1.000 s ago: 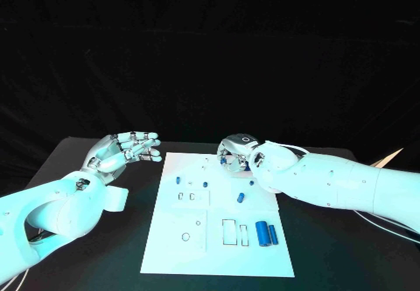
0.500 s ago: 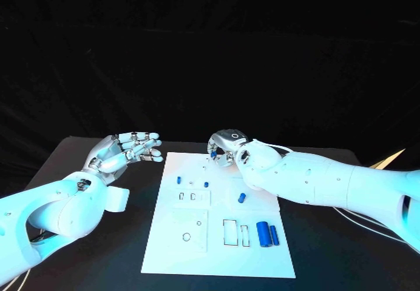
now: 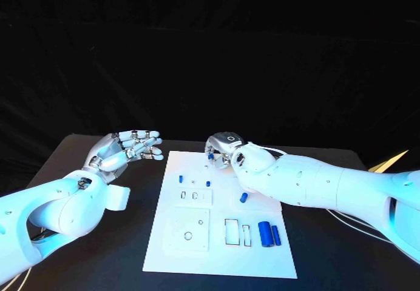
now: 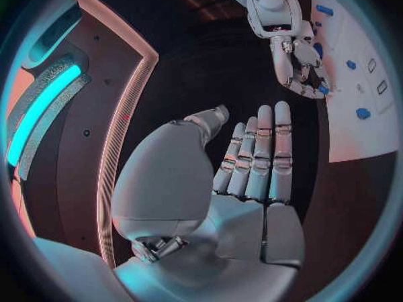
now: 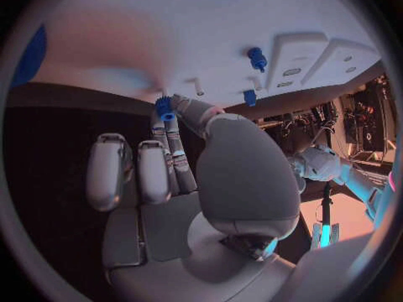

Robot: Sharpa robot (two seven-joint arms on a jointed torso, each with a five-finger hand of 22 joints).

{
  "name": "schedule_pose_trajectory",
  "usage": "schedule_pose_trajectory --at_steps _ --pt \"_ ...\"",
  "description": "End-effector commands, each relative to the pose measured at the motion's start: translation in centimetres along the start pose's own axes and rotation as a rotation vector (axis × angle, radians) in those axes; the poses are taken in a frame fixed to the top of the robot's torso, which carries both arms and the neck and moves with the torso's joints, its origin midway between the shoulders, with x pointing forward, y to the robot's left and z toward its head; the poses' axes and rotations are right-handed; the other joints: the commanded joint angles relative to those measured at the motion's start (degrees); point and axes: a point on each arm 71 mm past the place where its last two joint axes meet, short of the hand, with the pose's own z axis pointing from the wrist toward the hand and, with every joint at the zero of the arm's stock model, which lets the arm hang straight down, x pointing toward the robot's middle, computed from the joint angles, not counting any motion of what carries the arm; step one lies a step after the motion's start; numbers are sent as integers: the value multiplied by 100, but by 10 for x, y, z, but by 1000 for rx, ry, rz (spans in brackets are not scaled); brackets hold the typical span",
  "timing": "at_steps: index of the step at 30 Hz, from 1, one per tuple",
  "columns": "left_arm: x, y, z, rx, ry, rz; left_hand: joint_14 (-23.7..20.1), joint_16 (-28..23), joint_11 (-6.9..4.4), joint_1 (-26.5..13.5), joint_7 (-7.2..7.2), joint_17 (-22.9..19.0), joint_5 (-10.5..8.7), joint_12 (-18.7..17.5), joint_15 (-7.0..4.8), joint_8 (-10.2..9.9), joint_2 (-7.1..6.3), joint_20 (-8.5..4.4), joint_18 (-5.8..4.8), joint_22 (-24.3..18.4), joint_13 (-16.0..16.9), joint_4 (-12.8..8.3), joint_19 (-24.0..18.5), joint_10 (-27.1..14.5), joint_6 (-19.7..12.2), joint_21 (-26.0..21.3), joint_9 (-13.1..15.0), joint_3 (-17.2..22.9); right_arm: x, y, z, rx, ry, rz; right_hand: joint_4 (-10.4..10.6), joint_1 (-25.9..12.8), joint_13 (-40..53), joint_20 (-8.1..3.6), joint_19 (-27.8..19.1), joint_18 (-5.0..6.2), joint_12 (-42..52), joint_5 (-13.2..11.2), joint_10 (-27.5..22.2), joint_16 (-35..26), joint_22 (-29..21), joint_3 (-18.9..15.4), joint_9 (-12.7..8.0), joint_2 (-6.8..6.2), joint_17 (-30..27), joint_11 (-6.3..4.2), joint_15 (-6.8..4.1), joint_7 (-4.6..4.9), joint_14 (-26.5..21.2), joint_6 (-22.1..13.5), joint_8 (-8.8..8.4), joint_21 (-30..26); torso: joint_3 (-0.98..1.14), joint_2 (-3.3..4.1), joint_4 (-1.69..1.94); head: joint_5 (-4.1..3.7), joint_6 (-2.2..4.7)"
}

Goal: Assemble the parts on the task board

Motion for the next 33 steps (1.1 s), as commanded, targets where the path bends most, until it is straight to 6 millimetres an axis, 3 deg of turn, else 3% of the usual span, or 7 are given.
schedule_pose_trajectory --at_steps 1,23,26,29,30,32,33 --pt "2 -3 1 6 6 -2 -77 88 2 -118 97 92 16 -75 -9 -58 -28 13 47 84 59 56 -14 56 -52 90 92 -32 1 3 1 -5 1 0 -141 74 246 -2 128 -152 147 52 555 84 86 317 100 323 70 -148 -37 2 227 -14 140 156 -5 24 14 10 -27" --pt "3 -3 3 2 10 -3 -89 90 4 -119 100 103 12 -78 -7 -62 -29 15 47 89 59 55 -23 50 -57 98 92 -34 4 2 7 2 15 4 -163 -46 240 31 81 -140 64 56 329 72 53 332 154 274 5 -72 31 59 209 -206 61 117 -20 35 22 24 6" --pt "3 -3 2 1 9 -2 -91 90 5 -120 100 104 12 -78 -6 -63 -29 15 47 89 59 55 -25 49 -57 99 92 -34 4 1 7 1 16 9 -148 -149 142 100 -76 -76 51 64 -82 -50 -236 397 138 174 -221 41 121 156 142 -439 -79 -135 -21 37 14 33 8" --pt "2 -3 2 0 8 -1 -91 90 5 -120 100 104 12 -78 -6 -63 -29 15 47 89 59 55 -25 49 -57 99 92 -34 4 1 6 -1 19 13 -142 -267 -52 219 -441 89 59 51 -768 -278 -966 363 71 -47 -599 170 220 246 24 -806 -327 -793 -17 40 4 41 16" --pt "2 -3 2 0 8 -1 -97 88 6 -121 101 106 10 -80 -5 -65 -29 16 47 90 59 55 -27 47 -59 101 92 -34 4 0 6 -2 20 14 -164 -224 -180 258 -721 217 56 55 -1270 -516 -1574 124 31 -93 -962 211 248 246 -91 -989 -451 -1357 -17 40 -1 49 18" --pt "2 -4 2 0 7 -1 -97 88 6 -121 101 106 10 -80 -5 -65 -29 16 47 90 59 55 -27 47 -59 101 92 -34 4 0 5 -3 19 16 -125 -48 -226 293 -709 228 76 88 -1595 -582 -1699 -398 -20 20 -1058 261 288 204 -96 -1113 -563 -1513 -14 39 -4 41 13" --pt "1 -4 2 -1 6 0 -97 88 6 -121 101 106 10 -80 -5 -65 -29 16 47 90 59 55 -27 47 -59 101 92 -34 4 -1 4 -5 19 17 -7 265 -241 329 -812 286 51 139 -2003 -727 -2009 -1242 -95 82 -1281 327 361 235 -174 -1329 -713 -1827 -14 40 -4 41 16"
